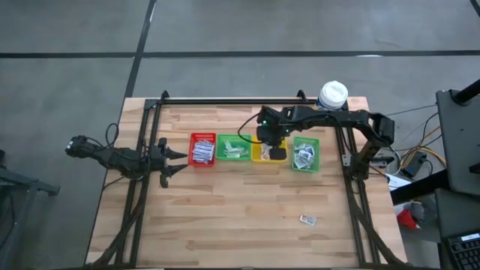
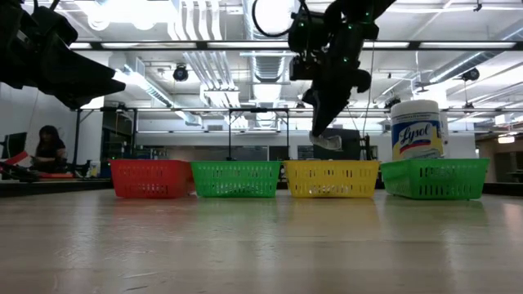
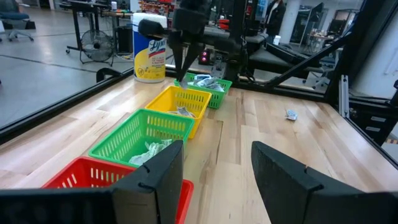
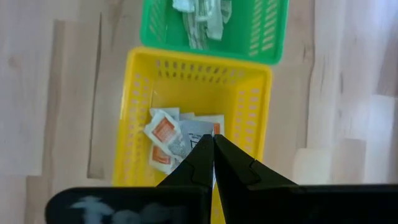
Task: Pick & Place First Aid Supplies
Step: Put the orange ointment pack into the yellow bin
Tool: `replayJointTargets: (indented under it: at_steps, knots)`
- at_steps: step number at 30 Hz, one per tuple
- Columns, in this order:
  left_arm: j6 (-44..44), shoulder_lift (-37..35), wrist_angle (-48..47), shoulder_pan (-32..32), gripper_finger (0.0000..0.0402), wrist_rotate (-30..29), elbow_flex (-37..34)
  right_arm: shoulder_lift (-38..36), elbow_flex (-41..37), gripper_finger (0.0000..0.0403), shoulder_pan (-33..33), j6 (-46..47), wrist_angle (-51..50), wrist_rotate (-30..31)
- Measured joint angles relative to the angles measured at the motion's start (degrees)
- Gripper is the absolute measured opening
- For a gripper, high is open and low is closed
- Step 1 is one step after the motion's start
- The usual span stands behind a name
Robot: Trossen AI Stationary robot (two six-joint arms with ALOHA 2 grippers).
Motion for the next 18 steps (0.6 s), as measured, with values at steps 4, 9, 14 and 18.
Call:
replayJointTargets:
  at_steps: [4,9,14,18]
  knots:
    - [0.0,0.0,0.0,0.0,0.0188,0.0,0.0,0.1,-1.9,0.0008,-0.4,-0.1,0.8,-0.7]
    - [0.0,0.0,0.0,0.0,0.0188,0.0,0.0,0.3,-4.9,0.0008,-0.6,-0.5,4.9,-1.5]
    - [0.0,0.0,0.0,0.0,0.0188,0.0,0.0,0.4,-6.9,0.0008,-0.9,-0.6,6.5,-1.7]
    - [0.0,0.0,0.0,0.0,0.0188,0.0,0.0,0.4,-9.1,0.0008,-1.0,-0.2,7.8,-3.0]
